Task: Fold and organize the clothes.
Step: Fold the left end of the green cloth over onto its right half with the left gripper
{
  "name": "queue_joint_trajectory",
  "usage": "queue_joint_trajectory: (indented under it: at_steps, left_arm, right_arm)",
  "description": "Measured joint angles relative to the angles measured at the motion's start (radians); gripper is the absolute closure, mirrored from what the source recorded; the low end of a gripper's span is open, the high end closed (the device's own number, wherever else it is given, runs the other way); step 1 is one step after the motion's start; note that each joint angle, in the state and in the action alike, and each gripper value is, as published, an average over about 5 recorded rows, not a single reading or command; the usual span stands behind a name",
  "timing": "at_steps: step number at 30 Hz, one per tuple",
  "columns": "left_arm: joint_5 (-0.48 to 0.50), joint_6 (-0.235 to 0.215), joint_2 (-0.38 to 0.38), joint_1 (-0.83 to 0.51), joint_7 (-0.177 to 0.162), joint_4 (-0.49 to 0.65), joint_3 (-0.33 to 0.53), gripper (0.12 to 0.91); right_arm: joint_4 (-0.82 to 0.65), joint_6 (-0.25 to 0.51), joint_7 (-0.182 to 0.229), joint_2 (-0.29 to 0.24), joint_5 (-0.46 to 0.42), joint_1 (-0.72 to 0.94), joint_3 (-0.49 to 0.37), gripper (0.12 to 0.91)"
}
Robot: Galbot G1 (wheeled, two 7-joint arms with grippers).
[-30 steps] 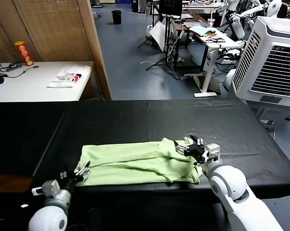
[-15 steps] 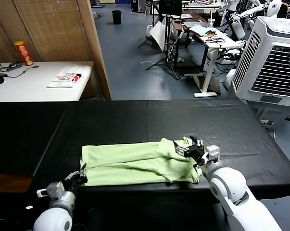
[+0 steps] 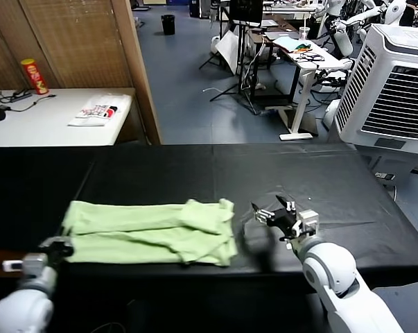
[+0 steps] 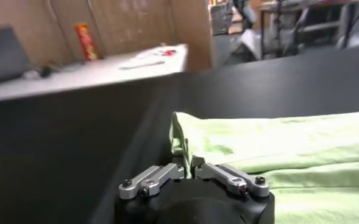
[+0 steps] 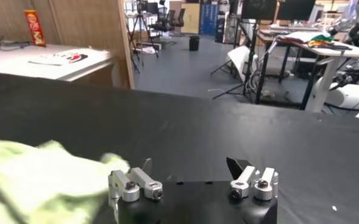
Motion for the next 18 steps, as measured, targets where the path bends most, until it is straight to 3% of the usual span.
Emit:
queue_joint_trajectory:
  at_steps: [4, 8, 15, 18]
  left_arm:
    - [-0.001, 0.042, 0.015, -0.007, -0.027, -0.036, 0.004, 0.865]
    - [-0.028, 0.092, -0.027, -0.027, -0.063, -0.126, 0.056, 0.865]
    - [-0.146, 0.188, -0.14, -0.07, -0.144, -0.284, 0.23, 0.865]
    - [-0.169, 0.203, -0.194, -0.09, -0.168, -0.319, 0.319, 0.865]
  right_arm:
    - [0.002, 0.0, 0.002, 0.008, -0.012, -0.01, 0.0, 0.227]
    - [0.006, 0.003, 0.003, 0.01, -0.022, -0.025, 0.009, 0.227]
    - [0.005, 0.013, 0.003, 0.013, -0.043, -0.056, 0.037, 0.227]
    - [0.005, 0.016, 0.003, 0.015, -0.053, -0.066, 0.046, 0.227]
